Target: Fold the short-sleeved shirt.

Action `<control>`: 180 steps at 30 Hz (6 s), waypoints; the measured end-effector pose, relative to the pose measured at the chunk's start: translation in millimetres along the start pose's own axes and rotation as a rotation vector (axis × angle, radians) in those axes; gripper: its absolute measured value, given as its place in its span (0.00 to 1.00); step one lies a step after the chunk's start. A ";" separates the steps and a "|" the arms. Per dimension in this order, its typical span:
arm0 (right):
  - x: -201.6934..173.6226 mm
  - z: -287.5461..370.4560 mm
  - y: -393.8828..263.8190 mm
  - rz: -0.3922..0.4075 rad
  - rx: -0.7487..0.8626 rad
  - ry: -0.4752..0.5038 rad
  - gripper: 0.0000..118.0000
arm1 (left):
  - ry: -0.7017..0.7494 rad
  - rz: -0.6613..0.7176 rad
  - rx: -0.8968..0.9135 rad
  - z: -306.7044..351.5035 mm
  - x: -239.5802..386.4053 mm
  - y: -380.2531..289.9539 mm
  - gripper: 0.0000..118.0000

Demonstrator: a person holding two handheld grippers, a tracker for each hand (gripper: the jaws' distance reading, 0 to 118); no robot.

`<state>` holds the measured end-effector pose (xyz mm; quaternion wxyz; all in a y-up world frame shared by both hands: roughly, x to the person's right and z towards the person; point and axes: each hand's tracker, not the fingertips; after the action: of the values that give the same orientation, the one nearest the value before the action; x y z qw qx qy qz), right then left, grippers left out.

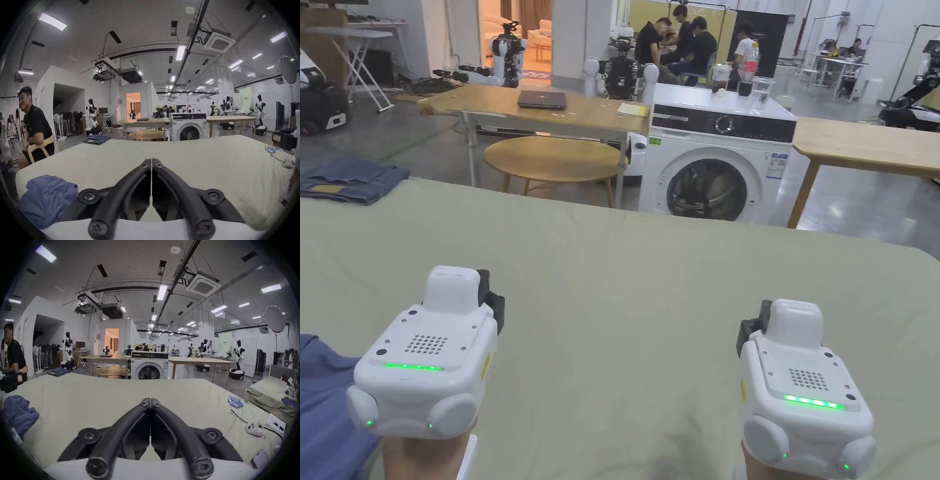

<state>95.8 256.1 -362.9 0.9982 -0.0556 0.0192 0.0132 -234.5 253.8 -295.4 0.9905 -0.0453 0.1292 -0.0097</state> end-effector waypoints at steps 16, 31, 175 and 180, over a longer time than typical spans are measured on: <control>-165.2 20.0 16.7 0.011 0.026 0.362 0.00 | 0.300 0.067 -0.144 80.0 -167.3 19.4 0.00; -220.0 28.9 -12.4 0.125 -0.052 0.491 0.00 | 0.165 0.274 -0.808 41.5 -308.3 -38.5 0.39; 144.0 -74.7 -24.8 -0.057 -0.653 0.047 0.44 | -0.317 0.065 -0.729 -128.5 -2.6 -9.0 0.00; 150.1 -110.9 -61.4 -0.071 -0.848 0.032 0.52 | -0.327 0.074 -0.679 -92.6 -11.3 4.8 0.00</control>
<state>243.3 186.4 -472.2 0.8862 -0.4623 0.0258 -0.0154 -269.1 250.8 -382.1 0.9264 -0.3673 -0.0335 0.0766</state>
